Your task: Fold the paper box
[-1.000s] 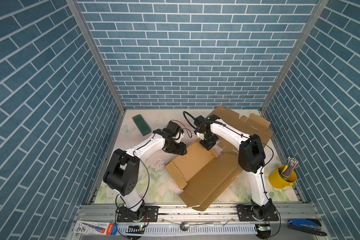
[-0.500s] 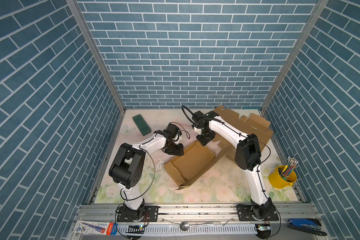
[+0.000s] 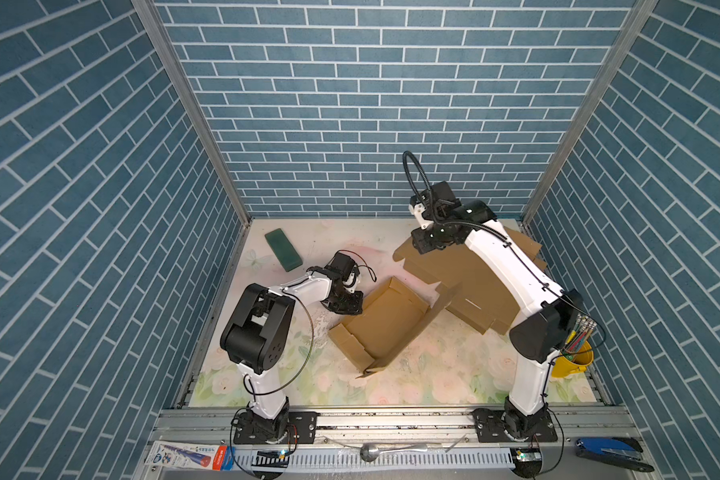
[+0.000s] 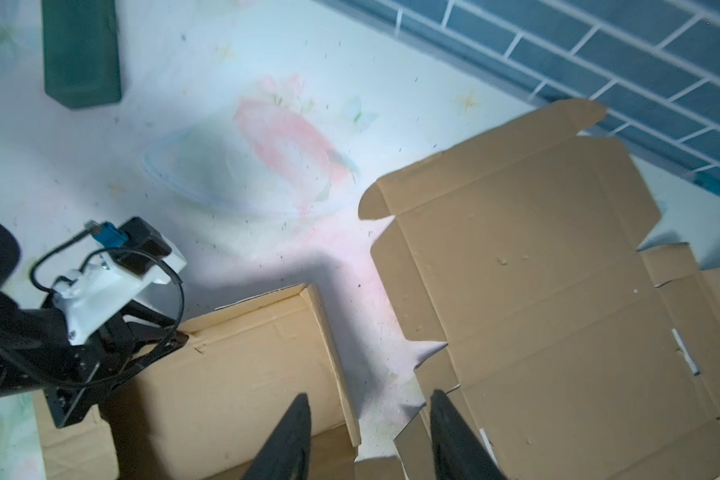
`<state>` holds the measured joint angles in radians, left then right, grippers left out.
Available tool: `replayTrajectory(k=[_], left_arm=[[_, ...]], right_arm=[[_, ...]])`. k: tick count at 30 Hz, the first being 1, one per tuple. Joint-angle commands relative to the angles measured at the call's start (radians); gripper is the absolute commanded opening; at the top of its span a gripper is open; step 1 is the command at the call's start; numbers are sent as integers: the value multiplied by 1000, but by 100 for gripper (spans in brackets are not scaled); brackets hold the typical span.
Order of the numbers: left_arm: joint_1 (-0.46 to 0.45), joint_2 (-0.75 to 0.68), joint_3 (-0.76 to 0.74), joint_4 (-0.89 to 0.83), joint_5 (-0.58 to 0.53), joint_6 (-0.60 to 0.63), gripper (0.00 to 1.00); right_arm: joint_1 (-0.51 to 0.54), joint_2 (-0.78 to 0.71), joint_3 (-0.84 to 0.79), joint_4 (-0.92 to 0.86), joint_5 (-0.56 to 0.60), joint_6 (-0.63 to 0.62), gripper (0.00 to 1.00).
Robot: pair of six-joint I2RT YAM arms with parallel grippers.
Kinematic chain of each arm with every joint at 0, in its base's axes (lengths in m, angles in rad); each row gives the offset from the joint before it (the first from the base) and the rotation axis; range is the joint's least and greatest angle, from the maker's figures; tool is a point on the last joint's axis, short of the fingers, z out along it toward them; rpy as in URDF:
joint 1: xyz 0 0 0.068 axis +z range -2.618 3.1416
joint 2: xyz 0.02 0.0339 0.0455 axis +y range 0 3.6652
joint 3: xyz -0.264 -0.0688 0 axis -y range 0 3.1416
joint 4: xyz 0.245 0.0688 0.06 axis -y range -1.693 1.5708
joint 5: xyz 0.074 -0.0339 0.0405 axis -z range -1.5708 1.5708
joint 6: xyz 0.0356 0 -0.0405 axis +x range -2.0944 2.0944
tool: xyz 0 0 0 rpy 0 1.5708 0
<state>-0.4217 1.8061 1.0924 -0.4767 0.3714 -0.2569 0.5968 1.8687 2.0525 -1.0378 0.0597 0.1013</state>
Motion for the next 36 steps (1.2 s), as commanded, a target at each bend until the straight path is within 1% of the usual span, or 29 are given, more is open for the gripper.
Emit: replayTrajectory(k=[1,6,9,12,14,17,18,20,22,24,26,29,32,36], left_arm=[[31,-20,-60,50,7,-60,19],[72,-78,-165,117,14,-142,13],[117,-138,-251,184,21,-227,9],[138,-210,-325,248,-9,-328,9],[139,-259,-374,292,-51,-423,8],[138,-300,-452,389,-78,-577,9],[139,-307,-466,404,-90,-606,9],[136,-314,-478,418,-114,-654,9],[136,-312,-491,438,-118,-694,9],[128,-320,-518,465,-141,-764,9],[106,-339,-557,516,-177,-863,9],[45,-366,-573,528,-255,-972,10],[-4,-385,-560,508,-330,-1046,11],[-37,-378,-522,451,-393,-1084,13]], right_arm=[[-20,-60,-99,69,32,46,48],[-55,-133,-204,119,34,62,48],[-69,-163,-250,135,41,72,48],[-79,-190,-297,155,48,88,48],[-84,-209,-325,170,62,107,48],[-96,-251,-367,208,91,148,48],[-101,-264,-376,219,93,158,48],[-108,-306,-391,245,80,171,51],[-107,-334,-386,252,74,177,57],[-109,-352,-379,241,63,193,63],[-109,-370,-396,216,68,240,64],[-109,-427,-515,222,39,377,64],[-110,-529,-698,286,-1,520,64],[-107,-647,-903,334,-38,671,64]])
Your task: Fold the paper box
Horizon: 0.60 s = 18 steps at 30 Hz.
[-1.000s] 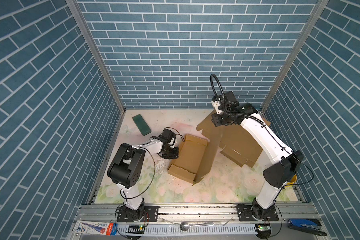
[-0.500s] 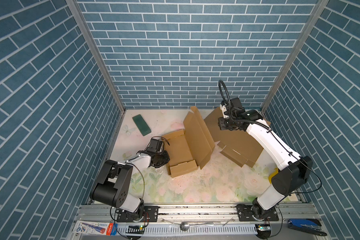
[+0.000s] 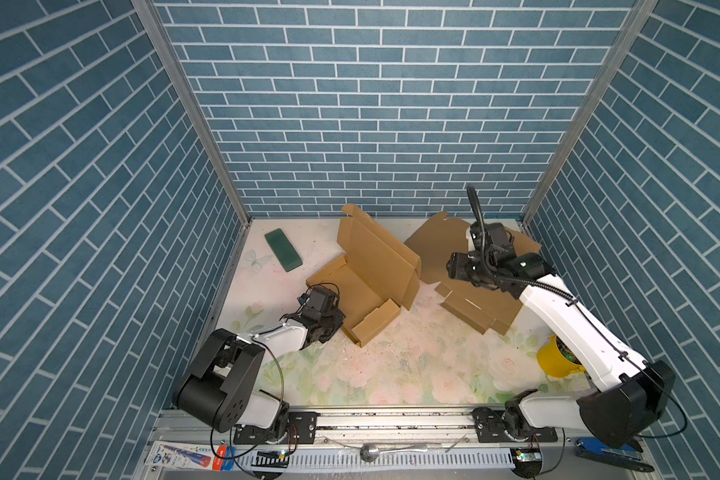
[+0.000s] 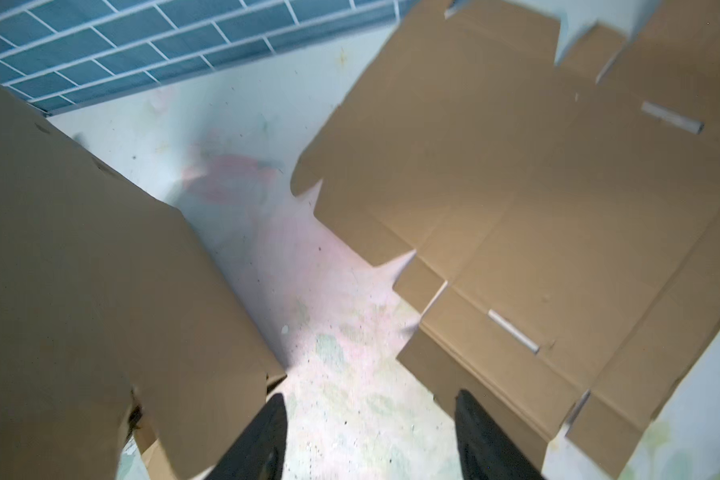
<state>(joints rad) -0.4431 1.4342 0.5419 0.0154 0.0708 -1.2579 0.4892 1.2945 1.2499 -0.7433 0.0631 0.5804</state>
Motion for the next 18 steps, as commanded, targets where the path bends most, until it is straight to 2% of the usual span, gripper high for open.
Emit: replayTrajectory(k=[1,3,6,10,18], left_arm=[[-22,-1,32,-43,-98,-100,14],[-38,14,40,-43,-105,-129,15],[-68,36,52,-38,-116,-167,16],[-112,56,62,-27,-123,-214,16],[-182,77,61,4,-128,-276,18]], right_arm=[[4,-98,-153,62,-63,235,64],[29,-135,-243,110,-90,313,66],[121,-165,-336,190,-74,431,67],[228,-120,-425,339,-85,567,71],[326,102,-382,545,-56,628,72]])
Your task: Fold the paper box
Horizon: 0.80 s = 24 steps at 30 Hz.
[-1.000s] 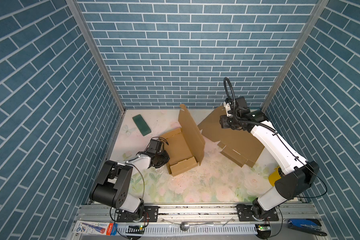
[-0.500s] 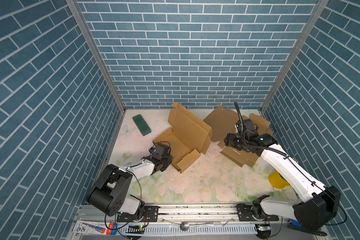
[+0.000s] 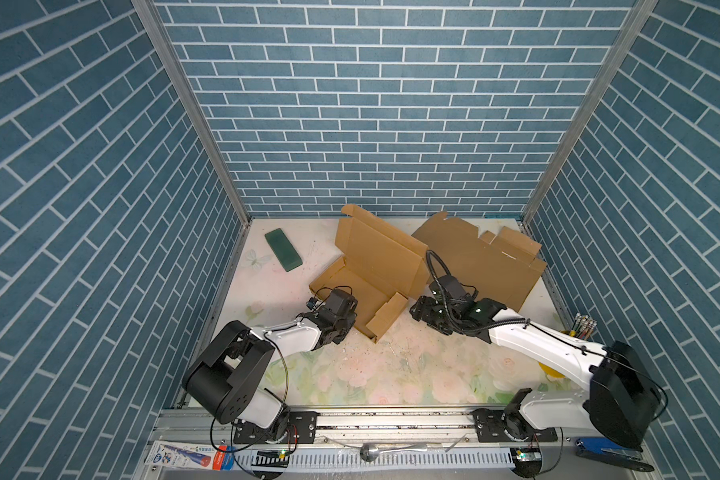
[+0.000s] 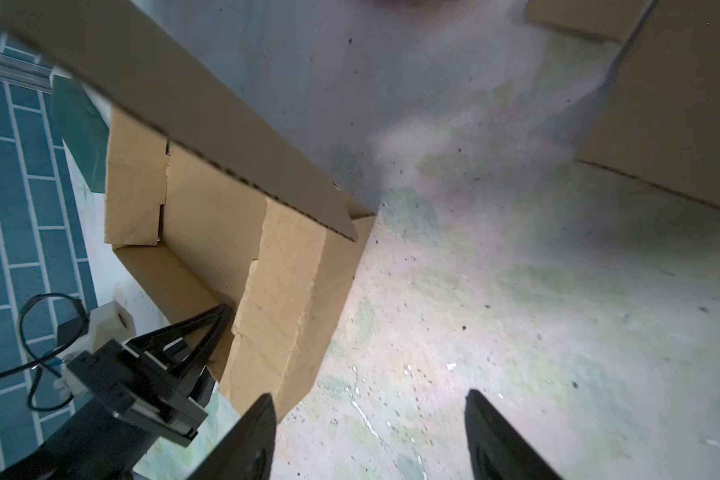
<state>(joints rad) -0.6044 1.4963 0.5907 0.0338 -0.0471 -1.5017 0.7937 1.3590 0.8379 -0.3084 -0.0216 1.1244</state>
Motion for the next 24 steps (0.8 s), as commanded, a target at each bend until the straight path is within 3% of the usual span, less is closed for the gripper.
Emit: replayTrajectory(k=[1,9,24], left_arm=[[-26,14,14,-14,-9,-32,18],[-36,0,2,6,5,-30,22],[-37,5,-2,44,47,-6,24]], right_arm=[[32,58,37,118,43,90,72],[74,174,21,224,98,176,71],[97,305,77,228,147,166,65]])
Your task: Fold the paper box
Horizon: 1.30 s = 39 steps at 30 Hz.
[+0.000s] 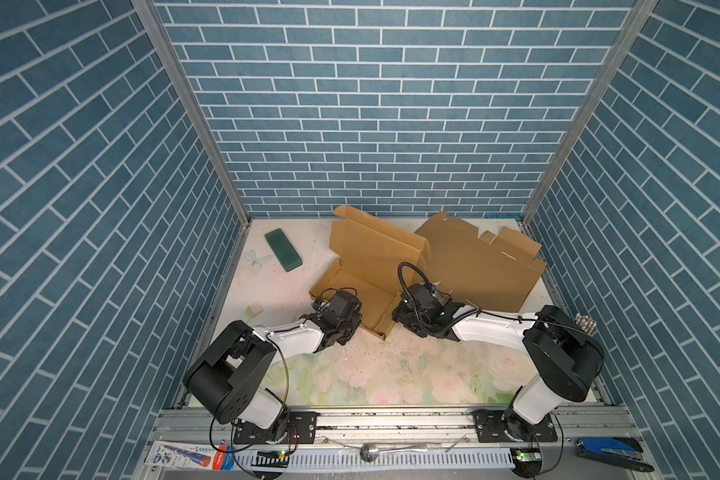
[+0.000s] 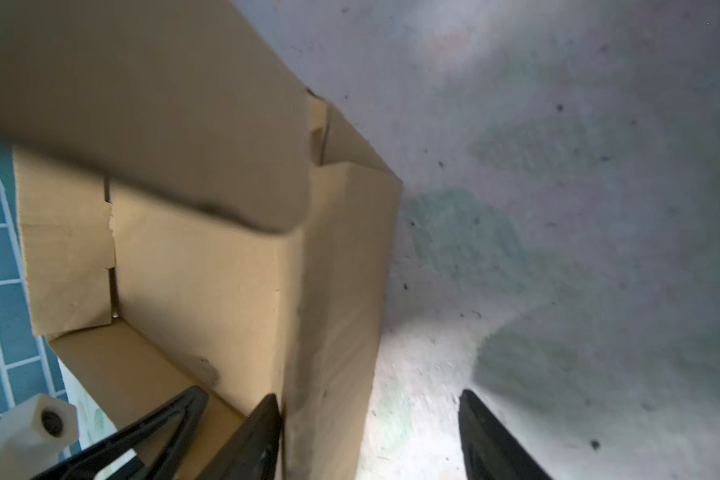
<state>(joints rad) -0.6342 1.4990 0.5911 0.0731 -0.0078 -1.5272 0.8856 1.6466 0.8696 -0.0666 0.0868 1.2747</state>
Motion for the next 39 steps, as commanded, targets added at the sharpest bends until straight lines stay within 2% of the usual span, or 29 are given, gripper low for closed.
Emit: replayTrajectory(k=[1,5,9,12,14,17,20,22,24,27,30,35,39], left_arm=[[-7,4,-2,8,8,18,24],[-7,-16,1,-3,12,29,30],[-4,-108,26,-123,24,105,50],[1,-243,32,-283,-5,179,59],[19,-335,22,-368,-15,229,61],[93,-448,27,-474,-4,334,62],[201,-500,58,-504,36,553,62],[284,-482,100,-515,102,741,62],[338,-443,146,-571,96,872,62],[356,-383,157,-578,72,985,61],[353,-315,118,-500,146,994,61],[321,-229,91,-395,153,986,59],[282,-162,92,-357,135,981,50]], right_arm=[[6,24,49,-15,39,14,64],[7,49,51,-27,29,18,53],[-1,59,79,-115,48,-18,40],[-11,71,123,-219,65,-84,31],[-19,83,152,-277,66,-138,27],[-30,109,206,-376,66,-238,21],[-47,145,276,-487,82,-375,17],[-64,183,343,-579,96,-491,13],[-71,208,392,-644,135,-594,11],[-77,236,438,-705,201,-684,11],[-77,248,446,-699,225,-709,13],[-73,285,458,-690,280,-718,12],[-63,311,464,-706,356,-714,2]])
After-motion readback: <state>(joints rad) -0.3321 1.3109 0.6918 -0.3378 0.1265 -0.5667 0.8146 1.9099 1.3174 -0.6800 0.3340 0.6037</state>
